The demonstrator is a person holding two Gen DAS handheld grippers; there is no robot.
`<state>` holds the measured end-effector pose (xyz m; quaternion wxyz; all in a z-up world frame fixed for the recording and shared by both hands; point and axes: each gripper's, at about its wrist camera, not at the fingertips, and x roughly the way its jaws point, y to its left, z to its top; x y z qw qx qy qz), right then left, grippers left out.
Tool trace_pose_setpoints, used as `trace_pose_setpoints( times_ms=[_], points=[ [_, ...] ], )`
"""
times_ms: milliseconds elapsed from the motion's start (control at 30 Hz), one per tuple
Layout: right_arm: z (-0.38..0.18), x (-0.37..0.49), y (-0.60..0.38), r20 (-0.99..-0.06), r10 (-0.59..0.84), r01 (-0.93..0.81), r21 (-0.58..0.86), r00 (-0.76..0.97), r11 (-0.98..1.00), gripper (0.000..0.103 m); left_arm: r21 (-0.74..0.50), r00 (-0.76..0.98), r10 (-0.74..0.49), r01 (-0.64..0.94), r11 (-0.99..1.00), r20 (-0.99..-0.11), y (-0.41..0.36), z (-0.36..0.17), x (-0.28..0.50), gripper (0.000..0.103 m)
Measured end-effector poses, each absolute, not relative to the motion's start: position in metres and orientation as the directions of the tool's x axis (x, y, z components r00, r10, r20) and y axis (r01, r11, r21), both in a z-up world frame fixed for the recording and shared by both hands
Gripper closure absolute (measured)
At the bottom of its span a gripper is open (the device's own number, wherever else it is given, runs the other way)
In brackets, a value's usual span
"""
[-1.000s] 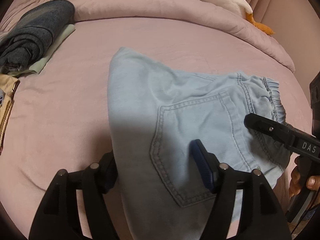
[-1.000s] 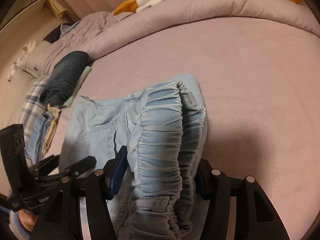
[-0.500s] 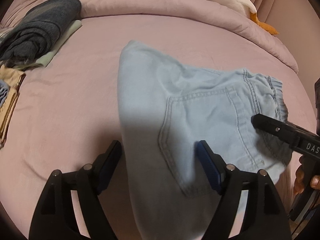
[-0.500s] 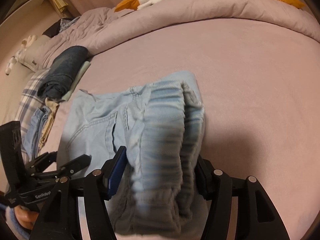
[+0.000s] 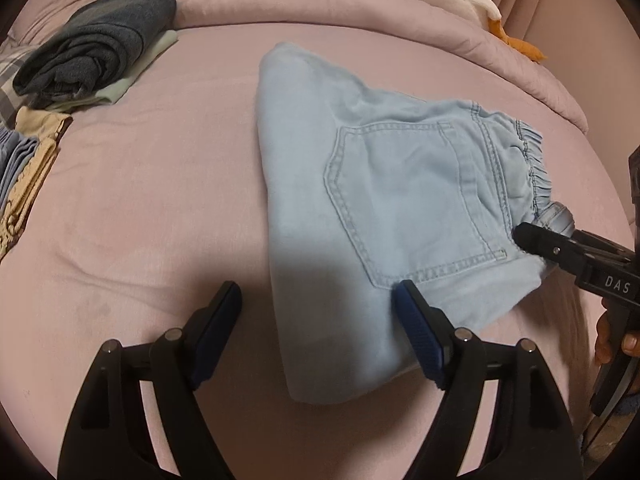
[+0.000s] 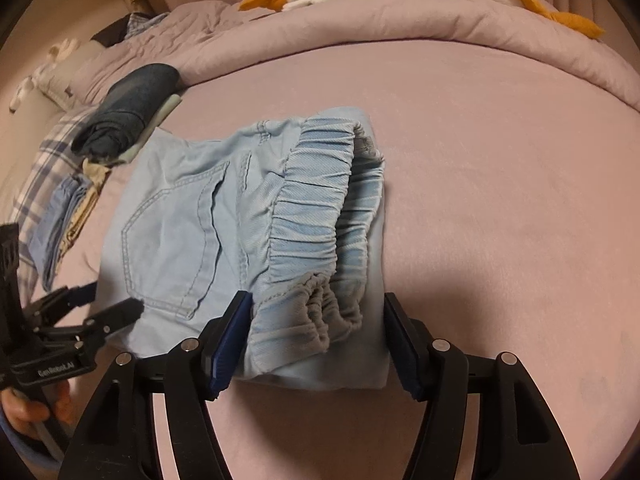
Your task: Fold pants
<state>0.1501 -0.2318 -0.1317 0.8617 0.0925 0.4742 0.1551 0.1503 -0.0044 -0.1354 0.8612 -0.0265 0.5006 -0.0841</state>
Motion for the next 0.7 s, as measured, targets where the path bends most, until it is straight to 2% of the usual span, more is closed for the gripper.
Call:
trace_pose_setpoints(
  times_ms=[300, 400, 500, 567, 633, 667, 700],
  points=[
    [-0.14, 0.144, -0.234, -0.779, 0.367, -0.167, 0.329, 0.508, 0.929, 0.036, -0.113, 0.497, -0.15, 0.103, 0.988, -0.855, -0.008, -0.139, 0.142, 0.023],
    [-0.125, 0.136, -0.229, -0.785, 0.33, -0.158, 0.292, 0.525, 0.943, 0.036, -0.135, 0.504, -0.158, 0.082, 0.987, -0.849, -0.008, -0.128, 0.137, 0.027],
    [-0.111, 0.121, -0.232, -0.773, 0.32, -0.156, 0.281, 0.549, 0.947, 0.036, -0.132, 0.55, -0.16, 0.09, 0.987, -0.82, -0.009, -0.106, 0.121, 0.023],
    [-0.103, 0.112, -0.236, -0.762, 0.335, -0.155, 0.301, 0.554, 0.941, 0.034, -0.118, 0.564, -0.147, 0.088, 0.989, -0.812, -0.01, -0.095, 0.113, 0.013],
    [-0.096, 0.103, -0.239, -0.753, 0.34, -0.154, 0.308, 0.563, 0.939, 0.021, -0.108, 0.58, -0.139, 0.088, 0.99, -0.803, -0.01, -0.085, 0.103, 0.006],
    [-0.09, 0.097, -0.239, -0.746, 0.342, -0.162, 0.306, 0.572, 0.938, 0.018, -0.103, 0.591, -0.137, 0.091, 0.991, -0.795, -0.011, -0.078, 0.096, 0.001],
    [-0.085, 0.09, -0.239, -0.74, 0.343, -0.172, 0.3, 0.579, 0.938, 0.015, -0.096, 0.6, -0.135, 0.096, 0.991, -0.788, -0.013, -0.072, 0.09, 0.001]
  ],
)
